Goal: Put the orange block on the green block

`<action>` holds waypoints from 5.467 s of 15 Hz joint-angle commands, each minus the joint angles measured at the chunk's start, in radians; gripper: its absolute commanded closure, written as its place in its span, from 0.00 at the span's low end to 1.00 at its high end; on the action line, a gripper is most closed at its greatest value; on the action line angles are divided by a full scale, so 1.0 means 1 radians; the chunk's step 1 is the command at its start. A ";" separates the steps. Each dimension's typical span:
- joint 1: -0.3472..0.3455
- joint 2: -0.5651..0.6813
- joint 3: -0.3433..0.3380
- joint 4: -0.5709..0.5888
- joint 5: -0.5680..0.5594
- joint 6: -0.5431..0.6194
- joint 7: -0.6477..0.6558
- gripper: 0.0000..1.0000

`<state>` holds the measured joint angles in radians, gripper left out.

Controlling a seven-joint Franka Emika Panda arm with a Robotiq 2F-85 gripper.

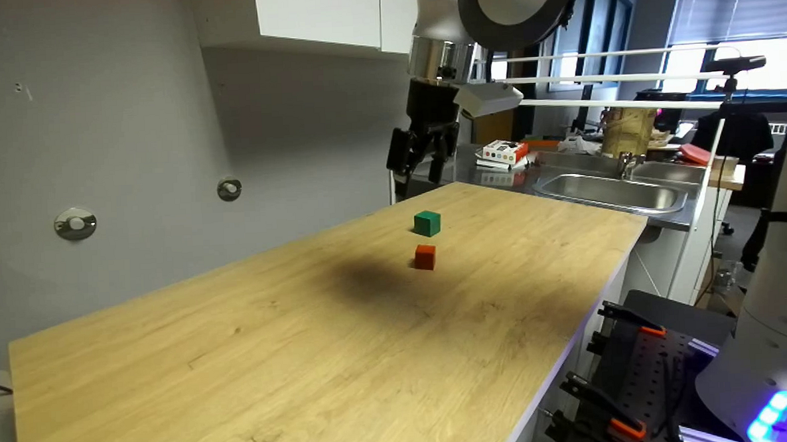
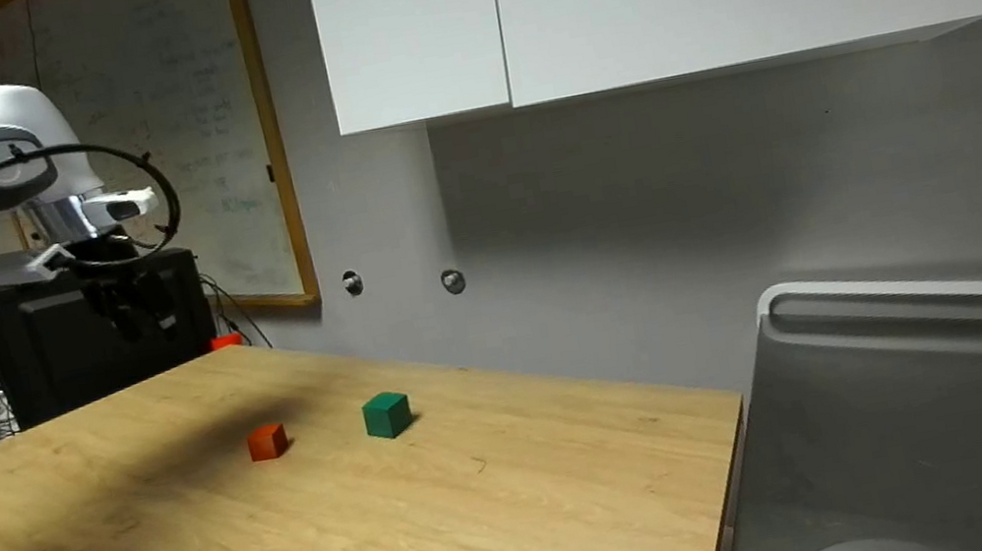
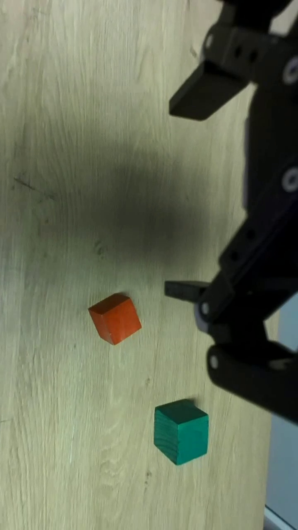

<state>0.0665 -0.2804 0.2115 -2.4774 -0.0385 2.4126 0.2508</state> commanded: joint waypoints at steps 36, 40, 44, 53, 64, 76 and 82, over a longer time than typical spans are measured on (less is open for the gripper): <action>-0.055 0.624 -0.205 0.384 0.136 -0.112 -0.007 0.65; -0.062 0.610 -0.215 0.415 0.138 -0.122 -0.008 0.65; -0.080 0.602 -0.237 0.480 0.141 -0.135 -0.012 0.65; -0.130 0.642 -0.276 0.623 0.153 -0.165 -0.023 0.65; -0.196 0.731 -0.309 0.700 0.163 -0.182 -0.029 0.65; -0.196 0.766 -0.305 0.730 0.166 -0.203 -0.023 0.15; -0.188 0.762 -0.306 0.729 0.154 -0.220 -0.025 0.00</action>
<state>-0.1289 0.4780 -0.0923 -1.7738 0.1086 2.2262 0.2429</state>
